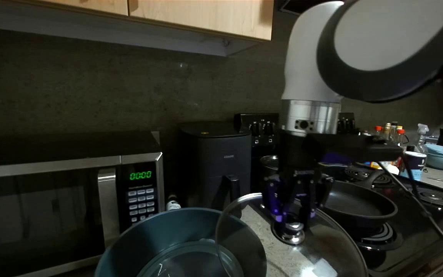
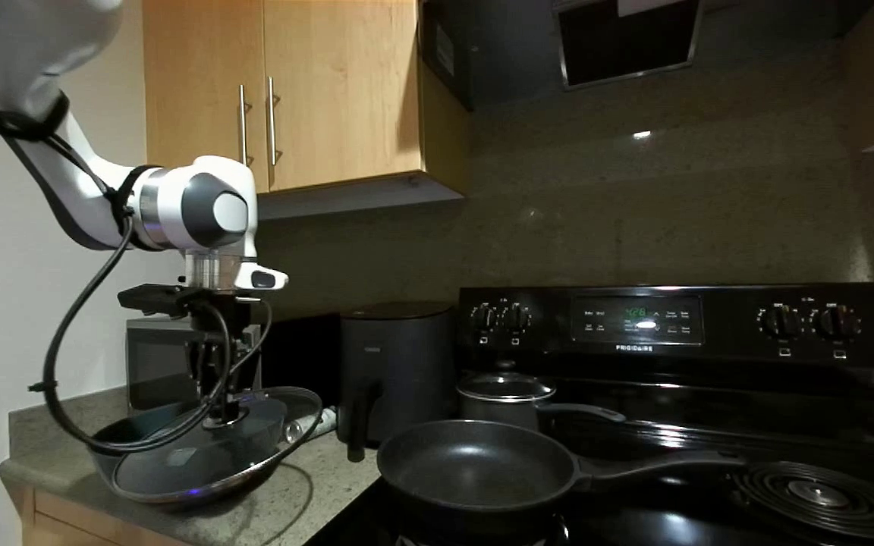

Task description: Pick up the lid from the bowl and put it on the pan

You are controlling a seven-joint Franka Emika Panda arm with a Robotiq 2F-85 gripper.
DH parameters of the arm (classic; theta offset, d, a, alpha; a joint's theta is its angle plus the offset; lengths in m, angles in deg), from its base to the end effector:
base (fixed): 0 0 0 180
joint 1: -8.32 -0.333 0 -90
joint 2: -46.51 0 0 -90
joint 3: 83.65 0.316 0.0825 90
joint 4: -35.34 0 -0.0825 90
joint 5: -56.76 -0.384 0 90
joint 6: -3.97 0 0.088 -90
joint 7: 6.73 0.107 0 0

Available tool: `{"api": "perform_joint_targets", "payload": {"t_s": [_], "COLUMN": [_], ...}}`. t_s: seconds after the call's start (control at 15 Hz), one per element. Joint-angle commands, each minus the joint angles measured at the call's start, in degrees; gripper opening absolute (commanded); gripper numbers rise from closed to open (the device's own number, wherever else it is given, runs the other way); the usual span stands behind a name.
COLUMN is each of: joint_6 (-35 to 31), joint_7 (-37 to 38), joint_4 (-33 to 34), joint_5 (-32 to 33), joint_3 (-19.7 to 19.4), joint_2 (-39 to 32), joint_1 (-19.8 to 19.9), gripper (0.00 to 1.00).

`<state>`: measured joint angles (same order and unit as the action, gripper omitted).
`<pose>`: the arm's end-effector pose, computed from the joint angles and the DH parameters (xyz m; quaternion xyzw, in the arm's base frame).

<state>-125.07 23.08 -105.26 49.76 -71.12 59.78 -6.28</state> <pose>0.4031 0.2104 0.3854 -0.9976 0.0637 -0.0007 0.0265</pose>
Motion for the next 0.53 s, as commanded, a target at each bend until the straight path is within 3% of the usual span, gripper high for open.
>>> {"api": "perform_joint_targets", "payload": {"t_s": [0.0,0.07,0.27,0.33,0.47], "joint_6": [-5.0,-2.0,-3.4,-3.4,-4.3], "joint_7": [4.9,1.5,3.2,3.4,6.5], "joint_4": [-12.3,-6.5,-11.3,-11.6,-11.5], "joint_5": [-6.1,-3.7,-5.2,-5.2,-2.7], "joint_3": [1.1,1.2,1.5,1.5,2.7], "joint_2": [11.8,5.0,9.7,10.1,11.7], "joint_1": [1.4,2.0,2.0,2.0,3.6], "gripper": [0.25,0.5,0.5,0.25,0.25]}}
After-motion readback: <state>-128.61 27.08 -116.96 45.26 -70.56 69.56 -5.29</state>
